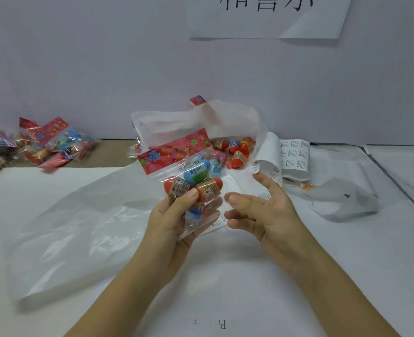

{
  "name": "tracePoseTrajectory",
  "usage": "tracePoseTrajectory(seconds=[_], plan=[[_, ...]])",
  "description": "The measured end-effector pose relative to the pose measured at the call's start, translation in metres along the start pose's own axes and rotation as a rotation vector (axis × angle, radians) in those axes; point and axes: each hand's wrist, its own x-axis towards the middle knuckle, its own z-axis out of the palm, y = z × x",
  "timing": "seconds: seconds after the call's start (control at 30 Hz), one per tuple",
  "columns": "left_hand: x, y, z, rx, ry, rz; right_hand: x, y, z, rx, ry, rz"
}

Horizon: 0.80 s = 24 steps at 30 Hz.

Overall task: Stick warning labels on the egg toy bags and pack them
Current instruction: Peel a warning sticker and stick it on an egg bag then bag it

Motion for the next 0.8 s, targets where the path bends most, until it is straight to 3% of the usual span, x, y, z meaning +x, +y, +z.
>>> tracePoseTrajectory(seconds=[0.2,0.5,0.6,0.7,0.8], plan=[[0.0,0.003,-0.003,0.013,-0.003,0.006,-0.002,-0.006,0.0,0.033,0.046,-0.045],[-0.002,-0.004,0.001,0.108,0.049,0.101,-0.008,0.0,0.01,-0.172,0.113,-0.235],[-0.001,-0.002,-0.001,0.068,0.08,0.103,-0.008,-0.012,0.005,-0.126,0.143,-0.331],[-0.001,-0.001,-0.001,0.082,0.104,0.094,-0.009,-0.019,0.003,-0.002,0.031,-0.257],[-0.001,-0.005,0.0,0.099,0.118,0.109,-0.012,-0.012,0.009,-0.107,-0.029,-0.165]])
